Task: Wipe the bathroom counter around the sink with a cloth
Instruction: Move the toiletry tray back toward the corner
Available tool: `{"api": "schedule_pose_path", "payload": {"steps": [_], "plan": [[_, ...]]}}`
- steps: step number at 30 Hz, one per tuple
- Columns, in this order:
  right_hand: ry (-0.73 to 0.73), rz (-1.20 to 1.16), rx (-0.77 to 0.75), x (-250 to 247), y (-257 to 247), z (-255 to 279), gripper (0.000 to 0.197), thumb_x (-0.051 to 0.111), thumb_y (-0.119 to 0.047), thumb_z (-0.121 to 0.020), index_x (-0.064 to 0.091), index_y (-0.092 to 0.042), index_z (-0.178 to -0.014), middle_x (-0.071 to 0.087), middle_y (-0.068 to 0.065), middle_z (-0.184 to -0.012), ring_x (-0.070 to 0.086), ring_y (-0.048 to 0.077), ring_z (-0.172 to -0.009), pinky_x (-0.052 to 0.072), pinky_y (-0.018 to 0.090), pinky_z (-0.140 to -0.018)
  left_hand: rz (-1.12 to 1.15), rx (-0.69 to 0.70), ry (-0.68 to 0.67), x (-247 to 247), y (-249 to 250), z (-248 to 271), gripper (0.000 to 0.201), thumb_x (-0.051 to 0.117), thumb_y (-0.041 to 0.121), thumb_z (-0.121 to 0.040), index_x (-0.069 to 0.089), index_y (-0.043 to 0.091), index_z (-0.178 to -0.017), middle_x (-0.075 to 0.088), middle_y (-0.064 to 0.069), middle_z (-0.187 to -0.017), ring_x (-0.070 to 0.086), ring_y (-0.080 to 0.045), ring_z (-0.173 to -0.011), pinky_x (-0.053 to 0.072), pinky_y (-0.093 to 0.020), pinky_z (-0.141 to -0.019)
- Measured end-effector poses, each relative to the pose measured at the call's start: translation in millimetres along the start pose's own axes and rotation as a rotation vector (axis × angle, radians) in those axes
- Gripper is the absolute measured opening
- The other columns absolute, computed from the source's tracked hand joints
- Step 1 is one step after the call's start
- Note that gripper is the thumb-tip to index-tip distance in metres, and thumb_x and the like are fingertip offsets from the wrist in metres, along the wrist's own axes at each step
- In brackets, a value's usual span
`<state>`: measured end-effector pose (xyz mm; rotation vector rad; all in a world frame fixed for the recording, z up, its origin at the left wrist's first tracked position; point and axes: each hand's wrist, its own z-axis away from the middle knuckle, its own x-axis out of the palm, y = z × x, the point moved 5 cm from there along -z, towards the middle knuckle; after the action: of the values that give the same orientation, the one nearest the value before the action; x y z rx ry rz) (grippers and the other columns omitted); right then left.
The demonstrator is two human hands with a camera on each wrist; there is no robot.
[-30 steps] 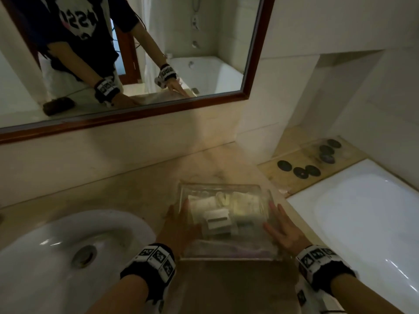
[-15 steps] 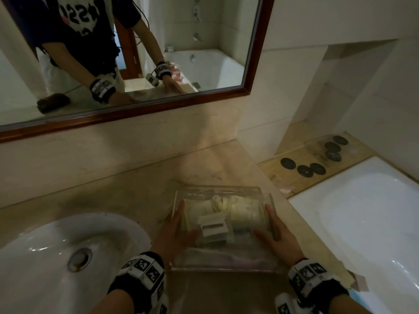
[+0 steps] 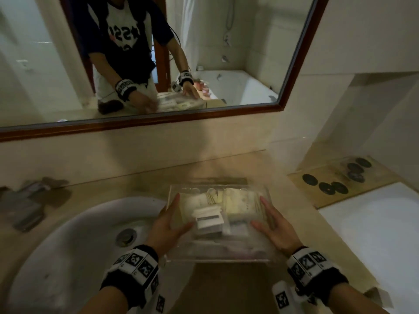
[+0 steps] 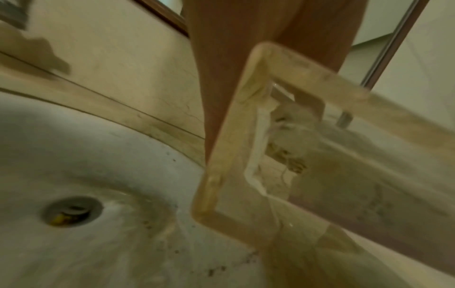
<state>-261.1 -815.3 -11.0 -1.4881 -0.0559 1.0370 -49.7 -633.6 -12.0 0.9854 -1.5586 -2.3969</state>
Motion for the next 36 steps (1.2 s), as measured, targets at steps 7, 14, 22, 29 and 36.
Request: {"api": "schedule_pose_path", "payload": {"steps": [7, 14, 22, 29, 36], "plan": [[-0.105, -0.041, -0.082, 96, -78, 69, 0.071, 0.07, -0.027, -0.081, 0.033, -0.031, -0.142, 0.037, -0.003, -0.147, 0.036, 0.009, -0.129, 0.031, 0.02, -0.101, 0.098, -0.024, 0.077, -98, -72, 104, 0.105, 0.065, 0.084, -0.043, 0.016, 0.059, -0.133, 0.02, 0.0, -0.157, 0.026, -0.022, -0.142, 0.027, -0.047, -0.117], [-0.286, 0.003, -0.192, 237, -153, 138, 0.068, 0.065, -0.028, -0.084, 0.029, -0.031, -0.142, 0.031, -0.011, -0.142, 0.029, 0.01, -0.134, 0.023, 0.021, -0.111, 0.035, -0.142, 0.211, -212, -151, 223, 0.078, 0.062, 0.036, -0.087, 0.016, 0.031, -0.149, 0.028, -0.003, -0.154, 0.031, -0.021, -0.141, 0.029, -0.028, -0.11], [-0.558, -0.001, -0.23, 390, -233, 168, 0.069, 0.064, -0.021, -0.086, 0.027, -0.025, -0.144, 0.04, -0.001, -0.136, 0.038, 0.007, -0.116, 0.034, 0.005, -0.086, 0.156, -0.282, 0.416, -318, -245, 309, 0.081, 0.068, 0.032, -0.083, 0.022, 0.023, -0.148, 0.03, -0.007, -0.153, 0.031, -0.019, -0.14, 0.028, -0.031, -0.112], [-0.736, 0.055, -0.246, 486, -275, 155, 0.075, 0.066, -0.03, -0.084, 0.022, -0.035, -0.144, 0.031, 0.002, -0.148, 0.038, 0.018, -0.128, 0.038, 0.029, -0.101, 0.218, -0.352, 0.558, -375, -310, 327, 0.072, 0.064, 0.018, -0.087, 0.026, 0.02, -0.147, 0.041, -0.002, -0.145, 0.036, -0.006, -0.122, 0.03, -0.023, -0.106], [-0.839, 0.069, -0.271, 531, -291, 145, 0.077, 0.066, -0.03, -0.084, 0.019, -0.04, -0.144, 0.037, 0.0, -0.145, 0.037, 0.006, -0.114, 0.036, 0.018, -0.092, 0.171, -0.41, 0.6, -399, -342, 334, 0.075, 0.065, 0.031, -0.085, 0.025, 0.026, -0.148, 0.035, 0.001, -0.151, 0.036, -0.009, -0.129, 0.029, -0.029, -0.111]]}}
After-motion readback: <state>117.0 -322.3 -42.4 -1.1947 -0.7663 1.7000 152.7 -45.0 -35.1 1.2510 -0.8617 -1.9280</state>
